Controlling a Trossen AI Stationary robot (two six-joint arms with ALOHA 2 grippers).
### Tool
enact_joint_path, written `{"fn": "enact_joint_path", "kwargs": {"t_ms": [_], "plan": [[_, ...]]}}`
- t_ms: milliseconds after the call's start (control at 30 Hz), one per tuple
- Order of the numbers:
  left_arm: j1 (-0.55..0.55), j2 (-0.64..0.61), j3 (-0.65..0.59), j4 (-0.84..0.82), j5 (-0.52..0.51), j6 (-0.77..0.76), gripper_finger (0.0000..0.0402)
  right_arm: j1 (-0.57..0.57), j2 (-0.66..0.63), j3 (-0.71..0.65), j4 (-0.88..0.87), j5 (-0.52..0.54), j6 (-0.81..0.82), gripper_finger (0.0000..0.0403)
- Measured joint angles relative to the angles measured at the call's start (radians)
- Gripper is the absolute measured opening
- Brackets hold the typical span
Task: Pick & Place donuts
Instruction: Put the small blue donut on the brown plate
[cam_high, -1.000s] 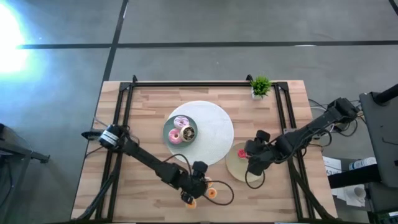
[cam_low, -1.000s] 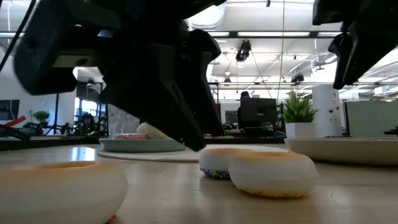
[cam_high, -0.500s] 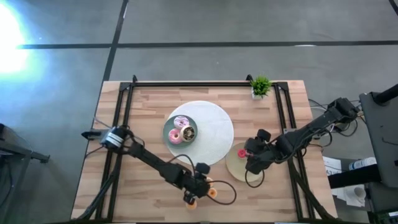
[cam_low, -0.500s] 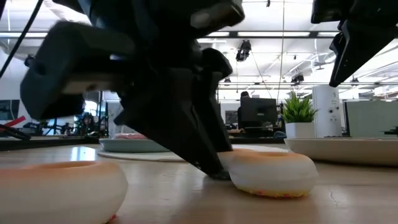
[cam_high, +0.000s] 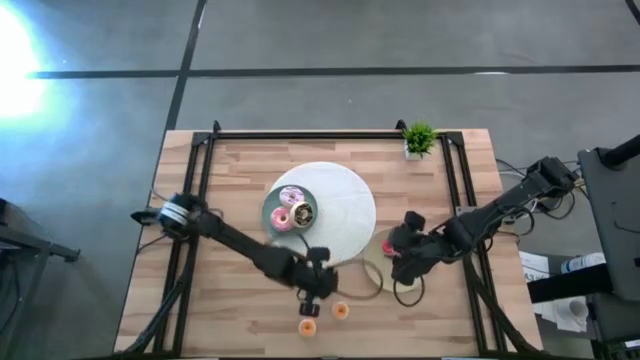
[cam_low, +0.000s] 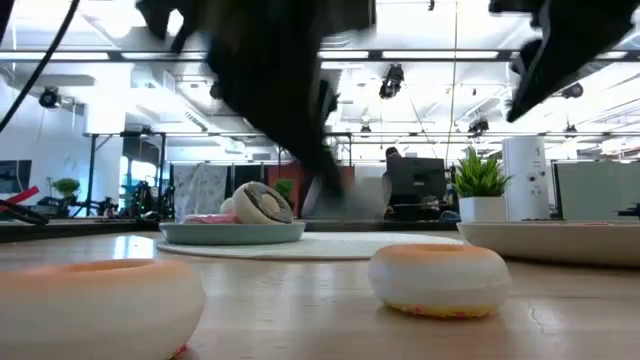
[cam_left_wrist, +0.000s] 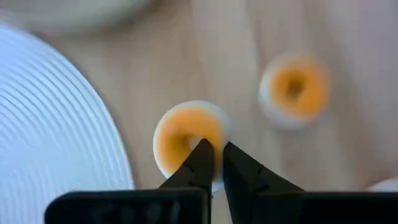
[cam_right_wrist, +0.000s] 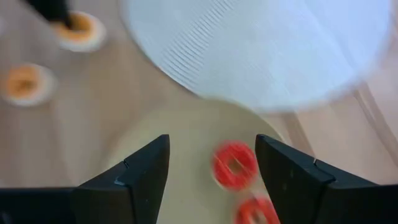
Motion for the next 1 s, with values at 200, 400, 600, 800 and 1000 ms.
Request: {"fn": "enact_joint_path", "kwargs": {"t_ms": [200,400,600,800,1000], "plan": [[0.104,-0.187,-0.005,0.109,0.296,-0.061,0.0001,0.015,0.013,0.000,0.313,-0.003,-0.366,0.0228],[0.156,-0.244,-0.005,0.237,0.328,-0.049,0.0001,0.011,0.038,0.035,0.447,-0.002,-0.562,0.0228],[0.191,-0.224,-0.006,0.247,0.329,-0.052,0.0000,0.011,0.098,0.104,0.444,0.000,-0.630,0.0228],[0.200,-0.215,-0.006,0.245,0.341,-0.068,0.0000,0.011,0.159,0.168,0.376,-0.001,-0.597,0.0223],[0.200,-0.215,-0.006,0.217,0.355,-0.076,0.0000,0.011,0.203,0.238,0.228,-0.001,-0.558,0.0181]]}}
